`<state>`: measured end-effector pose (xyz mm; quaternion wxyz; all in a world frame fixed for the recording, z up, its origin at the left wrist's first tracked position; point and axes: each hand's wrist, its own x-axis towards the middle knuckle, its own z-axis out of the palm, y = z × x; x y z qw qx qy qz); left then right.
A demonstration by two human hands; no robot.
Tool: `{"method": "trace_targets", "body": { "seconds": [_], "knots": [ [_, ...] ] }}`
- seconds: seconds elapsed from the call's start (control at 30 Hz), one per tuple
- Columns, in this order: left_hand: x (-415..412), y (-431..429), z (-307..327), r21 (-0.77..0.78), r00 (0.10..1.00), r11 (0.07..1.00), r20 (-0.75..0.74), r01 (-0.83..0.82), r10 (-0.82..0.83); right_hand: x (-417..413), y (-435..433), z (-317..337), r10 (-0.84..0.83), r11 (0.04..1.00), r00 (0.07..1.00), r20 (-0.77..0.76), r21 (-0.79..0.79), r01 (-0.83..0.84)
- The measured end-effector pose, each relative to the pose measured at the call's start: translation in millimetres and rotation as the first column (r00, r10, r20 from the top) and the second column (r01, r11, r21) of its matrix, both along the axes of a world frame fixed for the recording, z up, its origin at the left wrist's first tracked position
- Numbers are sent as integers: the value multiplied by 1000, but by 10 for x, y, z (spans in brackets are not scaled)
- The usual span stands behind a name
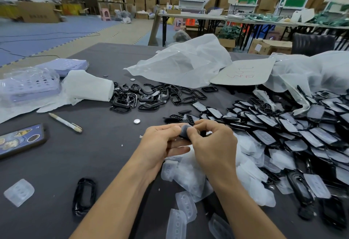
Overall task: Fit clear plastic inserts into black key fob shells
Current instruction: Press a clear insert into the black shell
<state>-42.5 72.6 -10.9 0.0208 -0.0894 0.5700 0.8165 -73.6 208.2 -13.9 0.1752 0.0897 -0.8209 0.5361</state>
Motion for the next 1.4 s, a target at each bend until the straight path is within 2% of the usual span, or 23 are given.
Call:
{"method": "trace_targets", "body": {
  "seconds": [0.2, 0.47, 0.7, 0.77, 0.87, 1.0, 1.2, 1.4],
  "knots": [
    [-1, 58, -36, -23, 997, 999, -63, -36, 34, -3, -30, 10, -30, 999, 998, -46, -18, 29],
    [-2, 100, -32, -36, 988, 988, -54, -147, 145, 4, -24, 19, 14, 998, 999, -32, -64, -16],
    [8, 136, 11, -40, 976, 976, -62, -214, 211, 4, -22, 22, 35, 984, 997, 71, -177, -21],
    [5, 130, 14, -85, 972, 969, -66, -233, 227, -6, -11, 34, 72, 977, 990, 121, -207, -46],
    [15, 94, 12, -247, 970, 938, -96, -242, 225, -26, -6, 32, 90, 973, 983, 161, -227, -52],
    [39, 18, 23, -311, 985, 935, -50, -171, 163, -42, 11, 31, 158, 956, 967, 198, -274, -100],
    [24, -20, 25, -190, 982, 965, 19, -180, 187, -70, 44, 75, 330, 875, 907, 261, -445, -190],
    [4, -18, 3, -181, 973, 957, 10, -225, 230, -101, 73, 68, 326, 852, 904, 276, -500, -155]
  ]
}}
